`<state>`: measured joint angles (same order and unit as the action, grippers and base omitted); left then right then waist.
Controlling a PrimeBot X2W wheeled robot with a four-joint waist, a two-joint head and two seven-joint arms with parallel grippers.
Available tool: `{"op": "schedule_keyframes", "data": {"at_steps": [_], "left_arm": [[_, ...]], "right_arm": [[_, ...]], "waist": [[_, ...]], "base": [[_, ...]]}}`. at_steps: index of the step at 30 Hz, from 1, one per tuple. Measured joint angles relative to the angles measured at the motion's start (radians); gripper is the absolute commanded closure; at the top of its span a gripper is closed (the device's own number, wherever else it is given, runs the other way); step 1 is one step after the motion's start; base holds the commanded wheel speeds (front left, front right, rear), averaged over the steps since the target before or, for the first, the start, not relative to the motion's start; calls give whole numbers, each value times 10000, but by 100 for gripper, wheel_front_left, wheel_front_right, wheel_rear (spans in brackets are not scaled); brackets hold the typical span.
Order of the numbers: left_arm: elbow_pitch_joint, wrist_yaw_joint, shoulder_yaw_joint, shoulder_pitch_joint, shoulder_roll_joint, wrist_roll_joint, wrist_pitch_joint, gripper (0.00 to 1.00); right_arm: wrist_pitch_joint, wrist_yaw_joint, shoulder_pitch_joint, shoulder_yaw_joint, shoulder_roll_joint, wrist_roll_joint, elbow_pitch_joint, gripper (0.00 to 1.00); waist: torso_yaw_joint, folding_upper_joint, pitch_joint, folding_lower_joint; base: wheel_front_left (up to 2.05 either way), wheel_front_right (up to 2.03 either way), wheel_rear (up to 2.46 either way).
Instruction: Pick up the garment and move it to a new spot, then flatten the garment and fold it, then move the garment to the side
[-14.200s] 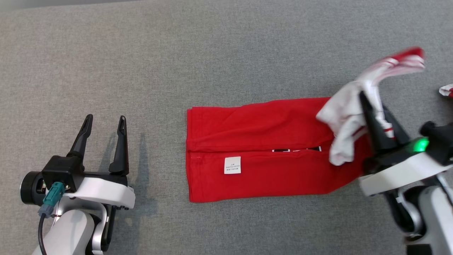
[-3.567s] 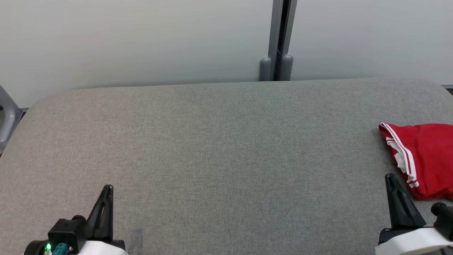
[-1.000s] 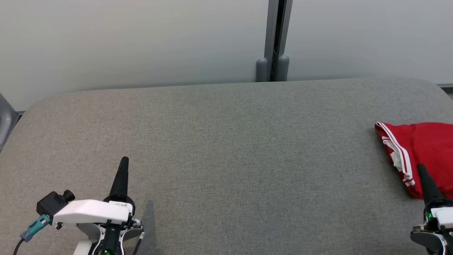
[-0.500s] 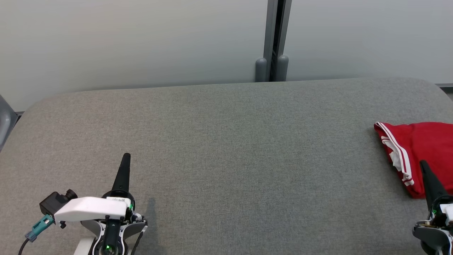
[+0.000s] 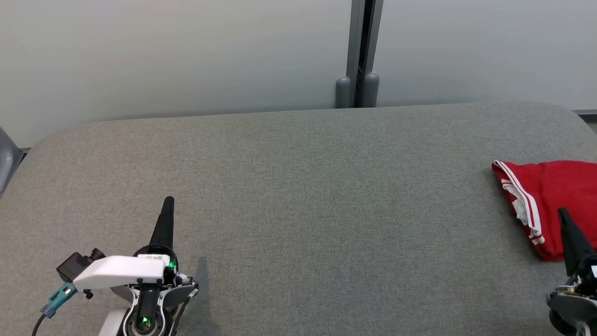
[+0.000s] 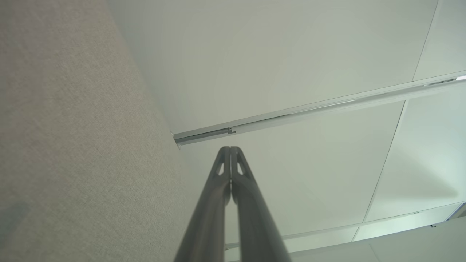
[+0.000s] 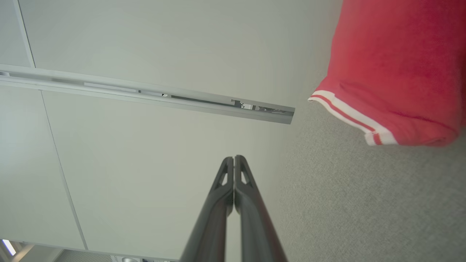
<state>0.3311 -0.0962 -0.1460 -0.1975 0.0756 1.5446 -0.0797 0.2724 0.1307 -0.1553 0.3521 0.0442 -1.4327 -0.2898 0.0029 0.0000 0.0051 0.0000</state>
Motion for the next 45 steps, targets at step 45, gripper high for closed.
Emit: {"op": "schedule_keyframes", "data": {"at_steps": [45], "left_arm": [[313, -343, 153, -323, -295, 1106, 86, 100]], "right_arm": [[351, 0, -250, 278, 17, -1229, -322, 100]], "waist": [[-33, 0, -9, 0]], "base": [[0, 0, 0]]}}
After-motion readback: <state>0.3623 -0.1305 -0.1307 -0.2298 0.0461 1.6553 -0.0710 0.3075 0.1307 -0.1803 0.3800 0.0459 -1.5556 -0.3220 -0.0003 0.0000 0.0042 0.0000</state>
